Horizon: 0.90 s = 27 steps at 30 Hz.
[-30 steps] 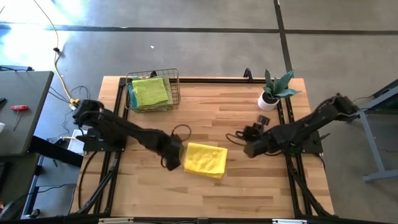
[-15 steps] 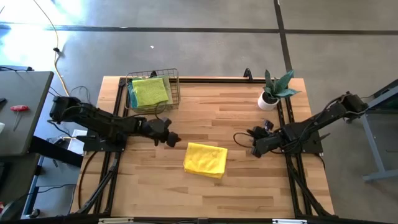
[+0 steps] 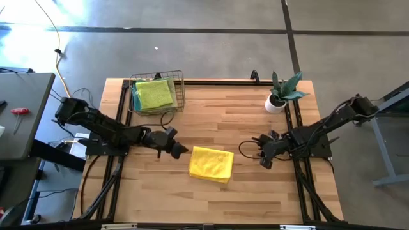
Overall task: Fold microfiber towels
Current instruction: Put the folded yellow towel into the wire basket
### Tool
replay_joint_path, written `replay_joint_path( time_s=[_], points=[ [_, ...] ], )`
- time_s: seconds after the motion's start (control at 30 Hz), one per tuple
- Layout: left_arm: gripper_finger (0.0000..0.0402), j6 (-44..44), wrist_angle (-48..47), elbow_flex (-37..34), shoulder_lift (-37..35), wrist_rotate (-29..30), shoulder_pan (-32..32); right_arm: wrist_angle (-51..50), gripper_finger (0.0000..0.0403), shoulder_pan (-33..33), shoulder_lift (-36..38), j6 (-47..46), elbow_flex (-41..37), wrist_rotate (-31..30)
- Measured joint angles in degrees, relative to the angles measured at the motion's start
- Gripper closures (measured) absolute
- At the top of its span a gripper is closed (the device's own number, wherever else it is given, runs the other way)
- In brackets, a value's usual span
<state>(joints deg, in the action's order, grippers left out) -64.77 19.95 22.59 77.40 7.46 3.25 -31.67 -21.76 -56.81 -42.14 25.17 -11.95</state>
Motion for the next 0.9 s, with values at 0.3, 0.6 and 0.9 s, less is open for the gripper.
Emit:
replay_joint_path(
  time_s=[0.3, 0.6, 0.9],
  points=[
    [0.0226, -3.3, 1.3, 0.0, 0.8, 4.1, 5.1, 1.2, 0.0265, 0.0, -0.2, 0.1, 0.0, 0.0],
    [0.0206, -17.1, 9.4, 0.0, 11.0, 7.7, 8.9, 1.3, 0.0265, 0.0, -0.2, 0.1, 0.0, 0.0],
    [0.0206, -21.2, 9.1, 6.9, 20.9, 7.1, 10.5, 1.3, 0.0265, 0.0, -0.2, 0.1, 0.0, 0.0]
  ],
)
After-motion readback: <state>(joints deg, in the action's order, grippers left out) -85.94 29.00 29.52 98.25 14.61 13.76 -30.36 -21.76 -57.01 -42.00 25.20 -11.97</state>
